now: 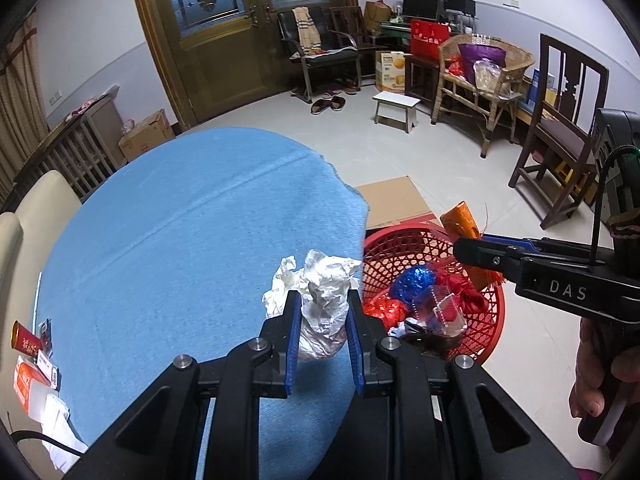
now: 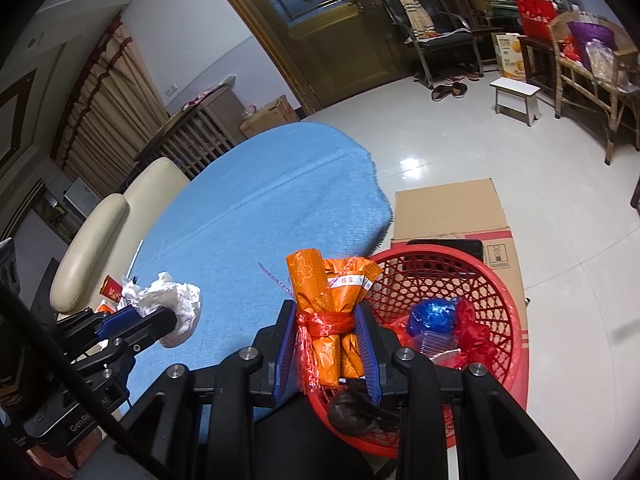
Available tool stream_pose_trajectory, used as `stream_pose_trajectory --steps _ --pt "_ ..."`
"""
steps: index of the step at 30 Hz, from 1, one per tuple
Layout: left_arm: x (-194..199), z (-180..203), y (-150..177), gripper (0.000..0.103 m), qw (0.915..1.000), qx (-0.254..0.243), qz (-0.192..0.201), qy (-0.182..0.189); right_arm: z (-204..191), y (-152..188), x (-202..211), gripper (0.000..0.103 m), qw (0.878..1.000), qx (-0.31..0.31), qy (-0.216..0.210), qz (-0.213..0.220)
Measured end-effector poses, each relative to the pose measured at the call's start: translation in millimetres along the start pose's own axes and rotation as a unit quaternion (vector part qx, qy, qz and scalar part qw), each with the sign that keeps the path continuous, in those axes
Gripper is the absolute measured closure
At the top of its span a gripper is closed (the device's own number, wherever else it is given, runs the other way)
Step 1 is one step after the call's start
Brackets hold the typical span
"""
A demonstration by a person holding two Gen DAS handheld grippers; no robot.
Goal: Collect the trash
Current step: 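Carry the orange wrapper and white tissue over the red basket, then lower both held items into the red basket and open both grippers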
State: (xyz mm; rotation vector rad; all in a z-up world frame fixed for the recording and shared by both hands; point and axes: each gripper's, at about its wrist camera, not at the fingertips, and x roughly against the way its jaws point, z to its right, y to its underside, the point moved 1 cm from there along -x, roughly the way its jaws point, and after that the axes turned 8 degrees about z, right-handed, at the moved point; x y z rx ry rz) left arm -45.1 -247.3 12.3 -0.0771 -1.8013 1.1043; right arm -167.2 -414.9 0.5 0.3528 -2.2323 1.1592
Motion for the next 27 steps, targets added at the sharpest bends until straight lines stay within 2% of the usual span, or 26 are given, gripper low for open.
stream_pose_trajectory --steps 27 --pt "-22.3 39.4 -6.2 0.08 0.9985 -0.034 -0.019 0.038 44.4 0.1 9.2 0.07 0.999 -0.04 0.025 -0.003"
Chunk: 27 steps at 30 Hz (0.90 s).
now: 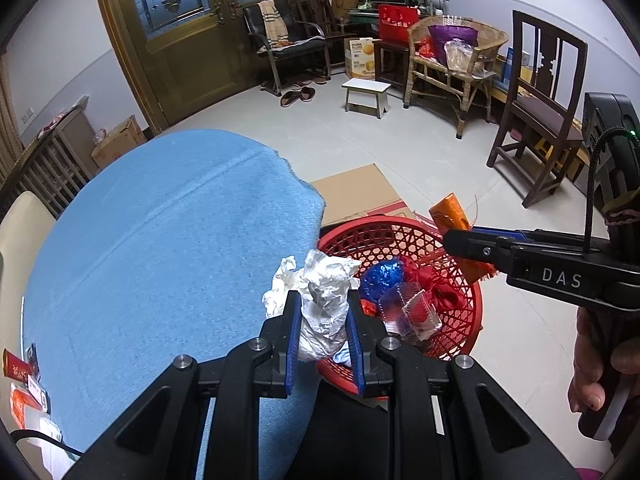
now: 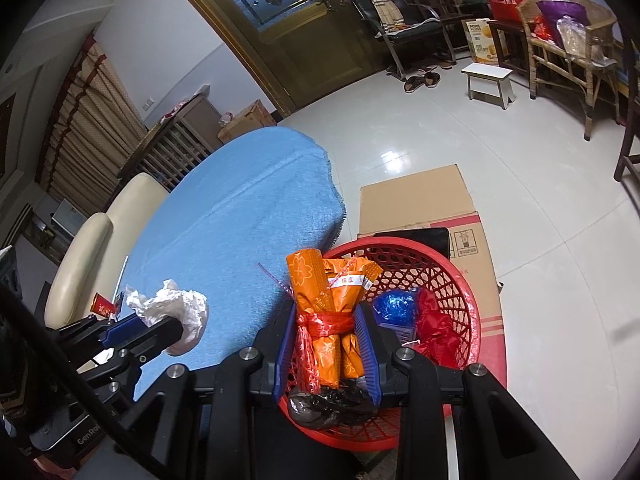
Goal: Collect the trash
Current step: 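Lower both held items into the red basket and open both grippers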
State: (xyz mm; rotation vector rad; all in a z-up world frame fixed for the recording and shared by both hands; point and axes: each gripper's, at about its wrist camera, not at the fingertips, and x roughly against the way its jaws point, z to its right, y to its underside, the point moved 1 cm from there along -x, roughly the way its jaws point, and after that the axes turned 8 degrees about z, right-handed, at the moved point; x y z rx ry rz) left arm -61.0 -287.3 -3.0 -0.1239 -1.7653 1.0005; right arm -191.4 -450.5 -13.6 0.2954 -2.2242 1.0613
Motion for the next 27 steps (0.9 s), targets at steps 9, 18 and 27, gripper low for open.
stream_pose_trajectory --steps 9,18,27 --pt "-8.1 5.5 -0.9 0.08 0.9999 -0.005 -0.008 0.011 7.2 -0.1 -2.8 0.07 1.0 -0.011 0.006 -0.005" --pt "-20.2 8.9 0.4 0.08 0.9994 -0.003 -0.019 0.03 11.2 0.8 -9.0 0.07 1.0 -0.017 0.011 -0.016" --pt "-28.4 10.1 2.5 0.08 0.9985 0.006 -0.027 0.046 19.0 4.1 -15.4 0.07 0.999 -0.025 0.016 -0.026"
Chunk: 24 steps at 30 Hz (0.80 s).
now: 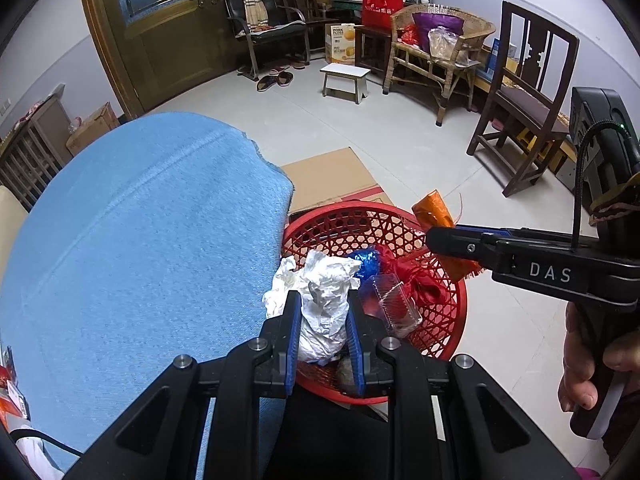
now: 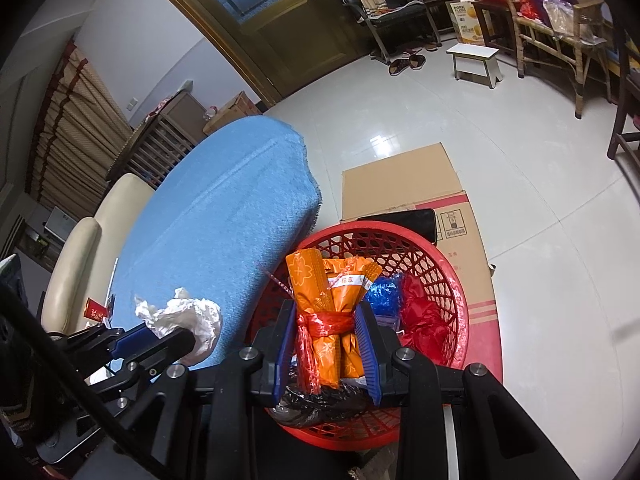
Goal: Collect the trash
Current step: 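Lower both held items into the red basket and open both grippers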
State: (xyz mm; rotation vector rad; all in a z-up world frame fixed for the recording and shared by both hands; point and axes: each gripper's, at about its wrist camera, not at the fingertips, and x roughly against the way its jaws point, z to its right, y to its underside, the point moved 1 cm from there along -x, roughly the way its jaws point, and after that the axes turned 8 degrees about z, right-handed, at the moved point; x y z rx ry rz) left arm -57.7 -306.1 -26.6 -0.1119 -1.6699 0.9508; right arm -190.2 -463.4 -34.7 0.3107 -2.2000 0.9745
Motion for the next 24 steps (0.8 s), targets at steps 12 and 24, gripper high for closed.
stream_pose_trajectory --steps 12,24 --pt "-7.4 2.4 2.1 0.08 0.9999 0.004 -0.011 0.011 8.4 1.7 -1.5 0.07 1.0 -0.008 0.003 -0.004" --pt "-13.6 1.8 3.5 0.08 0.9997 0.006 -0.017 0.019 12.0 3.7 -4.6 0.069 1.0 -0.014 0.003 -0.01"
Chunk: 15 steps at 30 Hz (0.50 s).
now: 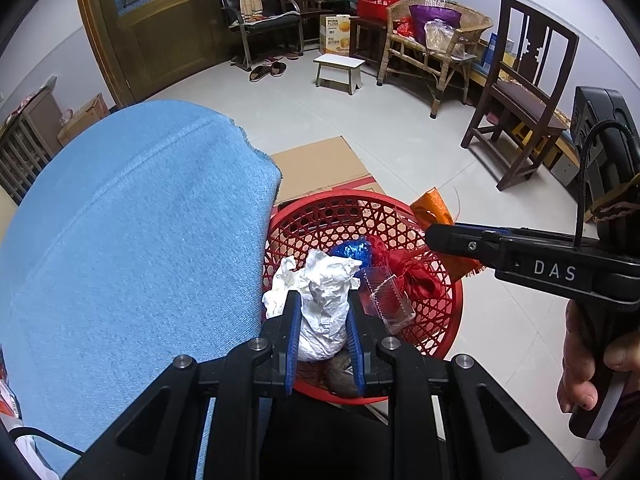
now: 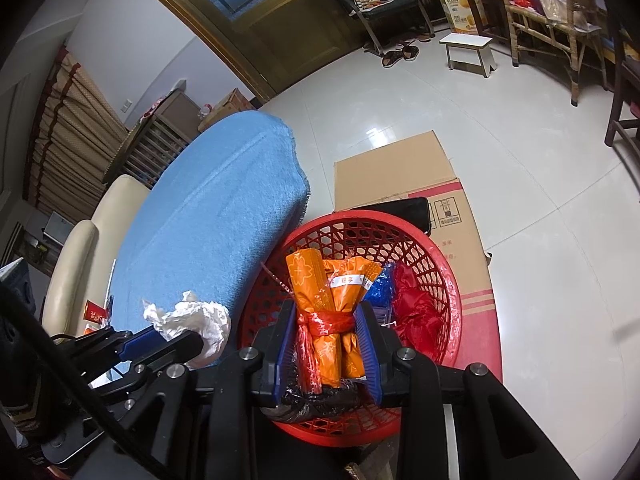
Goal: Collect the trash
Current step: 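Lower both held items into the red basket and open both grippers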
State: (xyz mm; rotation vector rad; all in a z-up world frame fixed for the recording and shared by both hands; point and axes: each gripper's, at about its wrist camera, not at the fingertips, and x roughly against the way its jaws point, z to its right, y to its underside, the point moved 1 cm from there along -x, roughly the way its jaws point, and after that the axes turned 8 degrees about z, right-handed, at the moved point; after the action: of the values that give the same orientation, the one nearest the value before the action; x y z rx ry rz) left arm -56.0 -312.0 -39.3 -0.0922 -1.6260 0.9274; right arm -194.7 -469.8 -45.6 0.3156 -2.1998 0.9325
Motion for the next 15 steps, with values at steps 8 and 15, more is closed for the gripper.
stream_pose_trajectory --steps 8,15 --pt "-2.3 -5.6 1.6 0.08 0.9997 0.013 -0.001 0.022 5.3 1.9 -2.5 0.07 1.0 -0.009 0.004 -0.002" --pt "-5.1 -3.3 2.0 0.079 0.9997 0.007 -0.002 0.024 4.9 2.9 -4.7 0.069 1.0 -0.01 0.002 -0.004"
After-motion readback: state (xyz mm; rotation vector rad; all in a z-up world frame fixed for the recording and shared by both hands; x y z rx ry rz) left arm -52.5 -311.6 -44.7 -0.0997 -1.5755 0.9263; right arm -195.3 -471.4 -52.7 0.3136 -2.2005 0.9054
